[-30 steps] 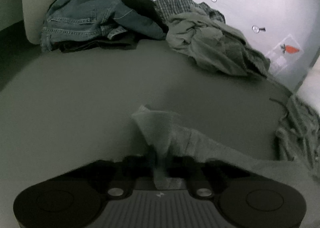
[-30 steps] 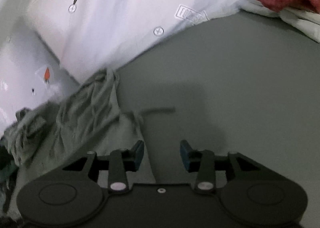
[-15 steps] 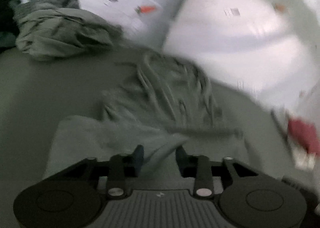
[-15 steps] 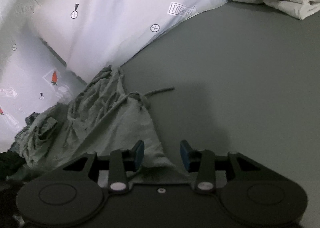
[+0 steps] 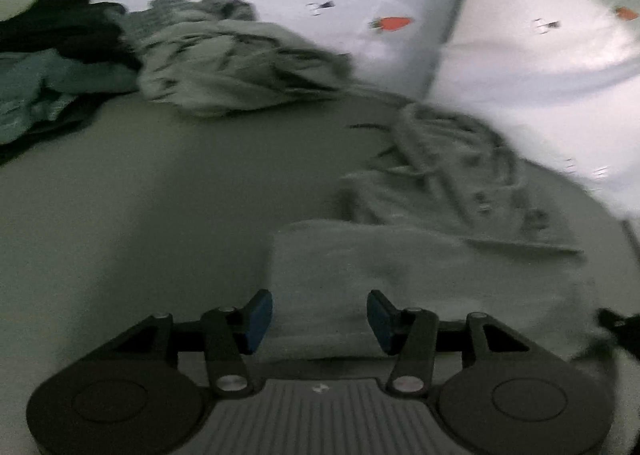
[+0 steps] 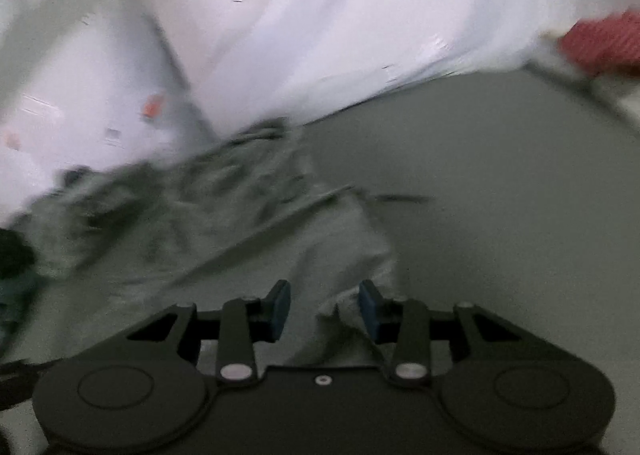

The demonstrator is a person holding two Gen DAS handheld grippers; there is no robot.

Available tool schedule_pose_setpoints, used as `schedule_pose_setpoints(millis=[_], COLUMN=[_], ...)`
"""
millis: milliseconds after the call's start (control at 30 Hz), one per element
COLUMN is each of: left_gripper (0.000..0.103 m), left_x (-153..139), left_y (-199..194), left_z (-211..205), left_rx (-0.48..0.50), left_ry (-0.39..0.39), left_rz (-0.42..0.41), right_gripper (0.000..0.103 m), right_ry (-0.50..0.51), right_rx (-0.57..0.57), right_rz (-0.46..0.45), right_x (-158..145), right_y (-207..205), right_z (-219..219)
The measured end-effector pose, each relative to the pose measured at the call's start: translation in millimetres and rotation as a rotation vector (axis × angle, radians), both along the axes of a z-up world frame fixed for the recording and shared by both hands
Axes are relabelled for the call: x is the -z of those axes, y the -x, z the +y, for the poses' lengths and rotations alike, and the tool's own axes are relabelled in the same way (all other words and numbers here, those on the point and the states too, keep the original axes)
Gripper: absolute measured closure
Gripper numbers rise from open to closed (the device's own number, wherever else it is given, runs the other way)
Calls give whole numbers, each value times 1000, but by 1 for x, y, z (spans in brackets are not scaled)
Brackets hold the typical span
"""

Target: Fold clothes

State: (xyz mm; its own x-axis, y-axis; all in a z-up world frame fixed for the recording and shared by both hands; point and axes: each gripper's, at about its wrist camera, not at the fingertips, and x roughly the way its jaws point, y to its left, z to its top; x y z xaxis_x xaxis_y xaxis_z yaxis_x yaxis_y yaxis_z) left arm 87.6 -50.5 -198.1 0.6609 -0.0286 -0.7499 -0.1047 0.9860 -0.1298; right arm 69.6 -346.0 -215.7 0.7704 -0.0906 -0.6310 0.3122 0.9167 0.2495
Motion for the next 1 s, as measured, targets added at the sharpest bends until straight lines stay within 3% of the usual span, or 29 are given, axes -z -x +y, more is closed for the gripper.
schedule_pose_setpoints(millis=[67,167,233,333,400,567,633,667,700,733,867,1000], left_gripper=[49,49,49,48,48,47,46,46,46,46,46,46], left_x=[6,17,23,26,26,29,29,30,30,30,26,18], left_y=[1,-1,0,1,2,4,4,3,3,3,5,6], left_z=[5,11,14,12,11,12,10,10,9,9,10,4], left_rx=[-22,-47,-52,-47,-35,-28,-25,-25,-25,-26,-35,-24], left_ry=[-28,-28,-15,-27,-37,-37,-44,-47,-50,-52,-27,-45], left_rz=[25,59,71,70,68,57,55,54,53,52,44,21], right_gripper=[63,61,60,61,59,56,60,71,93,99,100,99], right_ry=[66,132,78,-131,-213,-274,-251,-229,-207,-186,-224,-165], right_rx=[28,-29,-111,-263,-343,-417,-418,-413,-408,-403,-398,-390], right_rz=[3,-41,-60,-50,-32,18,23,21,19,17,-46,-102], right_x=[-5,-16,-18,-8,2,24,26,25,25,24,15,-4], right_y=[1,2,-4,-18,-29,-46,-46,-44,-43,-41,-33,-24], right_z=[4,20,31,47,61,95,103,104,106,108,91,83])
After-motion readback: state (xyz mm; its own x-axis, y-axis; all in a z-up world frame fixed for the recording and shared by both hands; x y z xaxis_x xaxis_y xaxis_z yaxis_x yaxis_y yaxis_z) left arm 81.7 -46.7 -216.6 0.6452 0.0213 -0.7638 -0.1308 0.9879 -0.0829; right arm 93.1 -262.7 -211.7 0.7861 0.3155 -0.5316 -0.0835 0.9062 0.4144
